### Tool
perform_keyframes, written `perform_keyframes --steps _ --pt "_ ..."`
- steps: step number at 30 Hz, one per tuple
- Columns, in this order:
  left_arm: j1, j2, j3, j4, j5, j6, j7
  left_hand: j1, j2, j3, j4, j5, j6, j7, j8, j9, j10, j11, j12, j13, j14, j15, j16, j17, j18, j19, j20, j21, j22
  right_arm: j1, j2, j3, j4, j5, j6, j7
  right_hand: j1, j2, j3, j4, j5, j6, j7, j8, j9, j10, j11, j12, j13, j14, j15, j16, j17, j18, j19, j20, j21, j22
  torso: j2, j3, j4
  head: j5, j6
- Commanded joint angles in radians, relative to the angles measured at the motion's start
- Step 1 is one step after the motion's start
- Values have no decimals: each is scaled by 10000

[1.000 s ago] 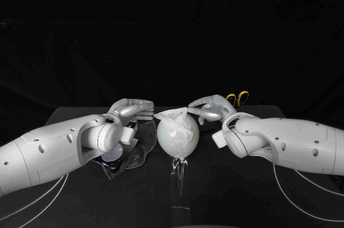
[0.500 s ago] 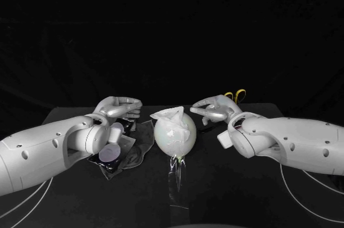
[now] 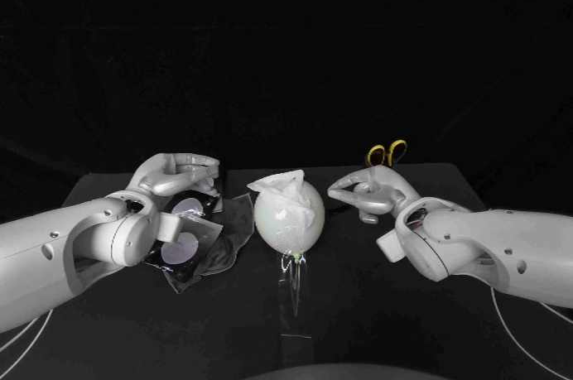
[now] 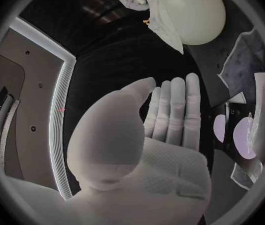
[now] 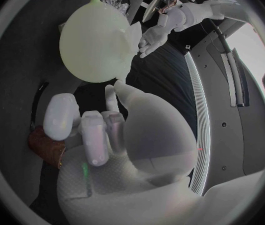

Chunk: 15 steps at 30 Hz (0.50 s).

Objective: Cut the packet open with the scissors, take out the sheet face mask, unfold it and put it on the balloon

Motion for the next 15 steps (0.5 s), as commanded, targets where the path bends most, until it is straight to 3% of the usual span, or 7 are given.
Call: perform_keyframes --steps 1,3,4,7,11,12,15 --pt "-96 -134 5 397 -289 400 477 -40 68 -39 38 5 235 -114 62 -68 208 -233 595 337 840 -248 958 787 87 300 -328 1020 608 -136 -65 6 215 -1859 146 -234 48 -44 59 11 61 68 -22 -6 9 1056 -67 34 2614 1066 -86 41 2608 -238 338 -72 486 1522 4 2 2 -83 -27" --pt "-164 -190 5 563 -430 527 444 -72 30 -4 61 4 315 -158 72 -103 275 -322 950 555 1515 -315 1761 2127 84 343 -419 1416 853 -199 -69 6 280 -2250 116 -364 46 -46 73 10 89 93 -34 -6 14 1056 -80 34 2614 1066 -102 41 2608 -264 417 -88 603 1561 11 -1 8 -90 -57" --pt "-199 -209 5 653 -530 609 403 -121 15 -12 94 -7 405 -199 114 -99 449 -381 1227 711 2087 -358 2337 3180 96 412 -456 1596 959 -235 -66 6 319 -2466 77 -471 32 -58 79 14 112 138 -56 5 24 1056 -99 34 2614 1066 -121 41 2608 -295 516 -105 755 1612 11 -7 6 -73 -54" --pt "-278 -222 4 873 -809 794 226 -401 -103 0 358 14 594 -301 219 -78 552 -466 2133 1324 3030 -514 3285 4867 39 697 -577 2281 1493 -302 -56 6 423 -2868 -126 -772 -25 -70 110 51 149 145 -80 -31 27 1056 -135 34 2614 1066 -166 41 2608 -439 917 -158 1420 1836 25 -11 9 -64 -80" --pt "-381 -193 3 1125 -1232 971 -55 -718 -83 -21 749 5 631 -345 289 -51 760 -547 2952 1890 3897 -560 4094 6697 -264 1819 -665 3690 3720 -346 -11 7 534 -3106 -539 -1016 -138 -138 82 120 91 157 -84 -57 34 1056 -142 34 2614 1066 -183 41 2608 -498 1088 -187 1698 1932 40 -8 7 -112 -155" --pt "-409 -183 2 1186 -1309 994 -142 -789 -82 -26 915 6 626 -365 325 -34 827 -610 3338 2182 4225 -612 4396 7428 -404 2283 -713 4267 4636 -352 4 7 559 -3113 -634 -1046 -138 -138 82 120 91 157 -84 -57 34 1056 -142 34 2614 1066 -183 41 2608 -498 1088 -187 1698 1932 36 -3 5 -112 -182" --pt "-466 -166 -1 1349 -1356 1006 -427 -900 -67 -63 1149 2 616 -427 375 -6 951 -643 3761 2511 4564 -666 4708 8246 -573 2836 -769 4925 5741 -363 40 7 631 -3037 -801 -1071 -189 -192 57 148 35 125 -71 -90 28 1056 -134 34 2614 1066 -182 41 2608 -508 1118 -193 1742 1949 47 0 -3 -114 -207"
